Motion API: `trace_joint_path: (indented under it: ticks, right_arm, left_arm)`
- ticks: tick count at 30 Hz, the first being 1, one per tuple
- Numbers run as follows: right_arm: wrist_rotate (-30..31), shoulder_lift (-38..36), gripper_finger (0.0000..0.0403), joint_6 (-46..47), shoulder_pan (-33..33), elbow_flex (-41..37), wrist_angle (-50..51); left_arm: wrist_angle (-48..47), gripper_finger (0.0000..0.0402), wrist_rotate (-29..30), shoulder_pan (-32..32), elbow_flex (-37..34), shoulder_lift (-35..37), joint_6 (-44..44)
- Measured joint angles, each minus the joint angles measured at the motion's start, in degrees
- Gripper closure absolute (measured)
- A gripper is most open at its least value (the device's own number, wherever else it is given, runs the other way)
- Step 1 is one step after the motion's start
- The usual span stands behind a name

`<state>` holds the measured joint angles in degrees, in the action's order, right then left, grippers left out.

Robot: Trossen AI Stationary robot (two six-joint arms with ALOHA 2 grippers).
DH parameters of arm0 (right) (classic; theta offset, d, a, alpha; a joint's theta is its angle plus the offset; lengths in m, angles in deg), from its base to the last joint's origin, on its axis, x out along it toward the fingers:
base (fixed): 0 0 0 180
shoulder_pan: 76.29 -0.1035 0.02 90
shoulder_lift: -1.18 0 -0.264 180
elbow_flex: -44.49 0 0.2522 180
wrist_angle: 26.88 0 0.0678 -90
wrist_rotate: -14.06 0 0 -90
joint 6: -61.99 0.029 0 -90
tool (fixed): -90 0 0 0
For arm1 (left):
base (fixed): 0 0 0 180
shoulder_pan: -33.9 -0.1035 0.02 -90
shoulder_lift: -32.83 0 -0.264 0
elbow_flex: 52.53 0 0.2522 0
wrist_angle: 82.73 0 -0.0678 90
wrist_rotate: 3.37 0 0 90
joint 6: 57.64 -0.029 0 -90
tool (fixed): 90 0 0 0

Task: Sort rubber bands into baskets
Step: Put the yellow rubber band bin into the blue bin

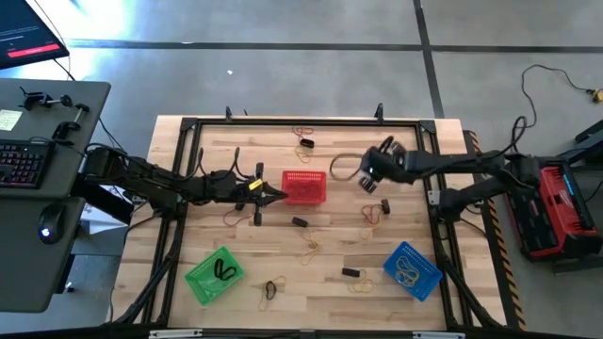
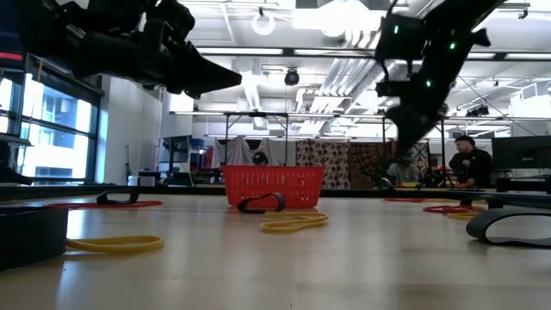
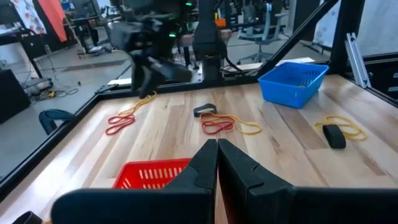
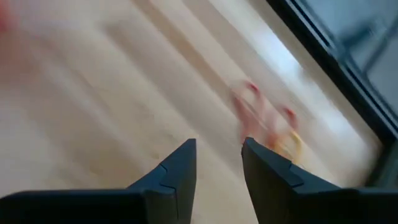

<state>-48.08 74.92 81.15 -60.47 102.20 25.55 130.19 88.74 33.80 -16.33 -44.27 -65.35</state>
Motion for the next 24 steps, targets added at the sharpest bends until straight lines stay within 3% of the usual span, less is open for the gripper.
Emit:
trace_joint_path:
  ticks: [10,19,24]
  right_arm:
    - [-7.66,0.09,0.0284,-8.18,20.49,-0.24,3.42]
    - [-12.98,1.01,0.0284,-11.08,31.34,-0.24,2.95]
    - [-14.25,5.43,0.0284,-19.91,34.58,-0.31,1.86]
  left_arm:
    - [-0.08,0.0399,0.00,0.00,0.00,0.00,0.00]
    - [-0.37,0.0399,0.00,0.17,0.00,0.00,0.06]
    - [-0.44,0.0399,0.00,0.17,0.00,0.00,0.21]
